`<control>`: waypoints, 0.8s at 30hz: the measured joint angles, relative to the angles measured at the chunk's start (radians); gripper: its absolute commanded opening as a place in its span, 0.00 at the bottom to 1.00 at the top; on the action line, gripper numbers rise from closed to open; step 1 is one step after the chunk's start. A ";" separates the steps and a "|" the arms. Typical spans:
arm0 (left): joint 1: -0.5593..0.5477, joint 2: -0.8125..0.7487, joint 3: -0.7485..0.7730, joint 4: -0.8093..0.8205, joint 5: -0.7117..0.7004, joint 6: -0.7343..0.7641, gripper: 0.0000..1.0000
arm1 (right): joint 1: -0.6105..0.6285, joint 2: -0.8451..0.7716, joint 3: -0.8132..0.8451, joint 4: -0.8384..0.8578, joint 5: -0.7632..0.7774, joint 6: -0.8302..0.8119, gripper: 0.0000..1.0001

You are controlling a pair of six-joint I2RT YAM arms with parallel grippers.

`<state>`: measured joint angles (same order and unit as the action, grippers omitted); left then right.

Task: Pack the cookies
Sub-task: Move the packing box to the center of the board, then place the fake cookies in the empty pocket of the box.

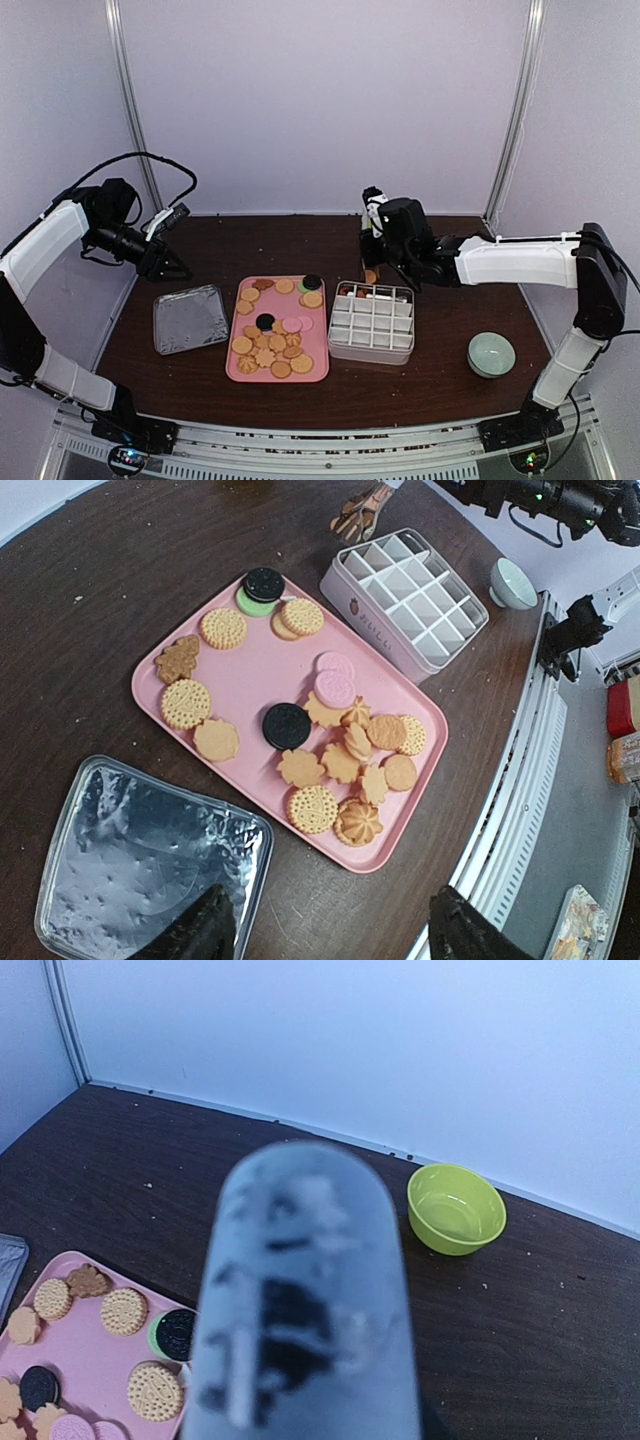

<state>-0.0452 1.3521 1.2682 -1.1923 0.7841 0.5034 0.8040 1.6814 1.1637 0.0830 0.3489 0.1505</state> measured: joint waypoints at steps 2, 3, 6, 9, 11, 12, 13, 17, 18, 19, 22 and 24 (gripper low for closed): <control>0.000 0.000 0.000 0.000 0.000 0.000 0.69 | 0.009 0.000 0.009 -0.005 -0.012 0.010 0.26; 0.000 0.000 0.000 0.000 0.000 0.000 0.69 | 0.012 0.000 0.013 -0.005 -0.015 0.011 0.26; 0.000 0.000 0.000 0.000 0.001 0.000 0.69 | 0.021 0.002 0.043 -0.021 -0.017 0.011 0.26; 0.000 0.000 0.000 0.000 0.003 0.000 0.69 | 0.021 0.001 0.083 -0.039 -0.008 0.001 0.27; 0.000 0.000 0.000 0.000 0.004 0.000 0.69 | 0.021 -0.008 0.098 -0.045 -0.004 -0.010 0.28; 0.000 0.000 0.000 0.000 0.004 0.000 0.69 | 0.021 -0.018 0.100 -0.051 -0.002 -0.013 0.28; 0.000 0.000 0.000 0.000 0.005 0.000 0.69 | 0.021 -0.032 0.100 -0.061 -0.001 -0.016 0.28; 0.000 0.000 0.000 0.000 0.005 0.000 0.68 | 0.021 -0.097 0.093 -0.084 0.000 -0.012 0.29; 0.000 0.000 0.000 0.000 0.005 0.000 0.69 | 0.021 -0.121 0.080 -0.086 0.000 -0.008 0.29; 0.000 0.000 0.000 0.000 0.005 0.000 0.69 | 0.021 -0.140 0.068 -0.087 0.001 -0.004 0.29; 0.000 0.000 0.000 0.000 0.005 0.001 0.69 | 0.021 -0.191 0.009 -0.088 0.004 0.017 0.29; 0.000 0.000 0.000 0.000 0.006 0.000 0.69 | 0.021 -0.207 -0.027 -0.088 0.006 0.034 0.29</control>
<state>-0.0456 1.3521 1.2682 -1.1923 0.7898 0.5037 0.8253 1.4742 1.1370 -0.0048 0.3546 0.1841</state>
